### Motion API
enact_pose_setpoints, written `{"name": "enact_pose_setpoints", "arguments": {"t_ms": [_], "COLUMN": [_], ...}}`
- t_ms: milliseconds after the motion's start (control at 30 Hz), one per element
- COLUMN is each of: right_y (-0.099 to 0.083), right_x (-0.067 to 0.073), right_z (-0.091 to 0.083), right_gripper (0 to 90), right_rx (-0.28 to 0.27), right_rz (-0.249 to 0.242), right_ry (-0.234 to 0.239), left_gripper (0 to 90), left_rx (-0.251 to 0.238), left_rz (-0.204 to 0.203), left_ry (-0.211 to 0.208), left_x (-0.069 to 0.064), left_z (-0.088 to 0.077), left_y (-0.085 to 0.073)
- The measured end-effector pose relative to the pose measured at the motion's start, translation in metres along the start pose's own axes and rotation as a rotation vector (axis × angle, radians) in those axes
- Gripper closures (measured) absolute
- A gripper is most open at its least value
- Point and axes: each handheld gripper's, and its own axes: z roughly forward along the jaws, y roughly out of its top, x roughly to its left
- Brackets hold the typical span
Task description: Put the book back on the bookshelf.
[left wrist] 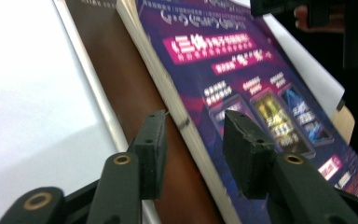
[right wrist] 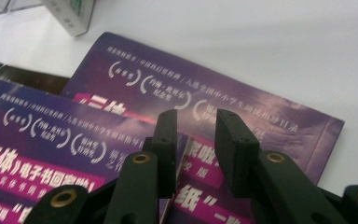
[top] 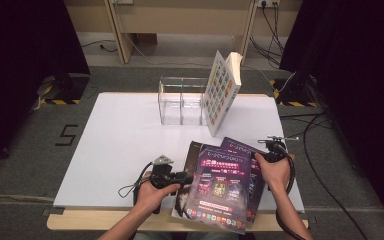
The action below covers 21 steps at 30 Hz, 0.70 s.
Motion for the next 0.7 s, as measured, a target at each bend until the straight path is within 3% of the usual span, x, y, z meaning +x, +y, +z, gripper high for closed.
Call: {"name": "enact_pose_setpoints", "arguments": {"t_ms": [133,700], "right_y": [-0.003,-0.008], "right_x": [0.003,0.002], "right_z": [-0.001,0.002], "right_gripper": [68.5,63.5], "right_rx": [0.022,0.075], "right_rz": [-0.003,0.044], "right_ry": [0.018,0.089], "left_gripper": [54.8,51.5], "left_rx": [-0.005,0.071], "left_rz": [0.0,-0.003], "left_ry": [0.008,-0.004], "left_x": [0.0,-0.007], "left_z": [0.001,0.026], "left_y": [0.007,0.014]}}
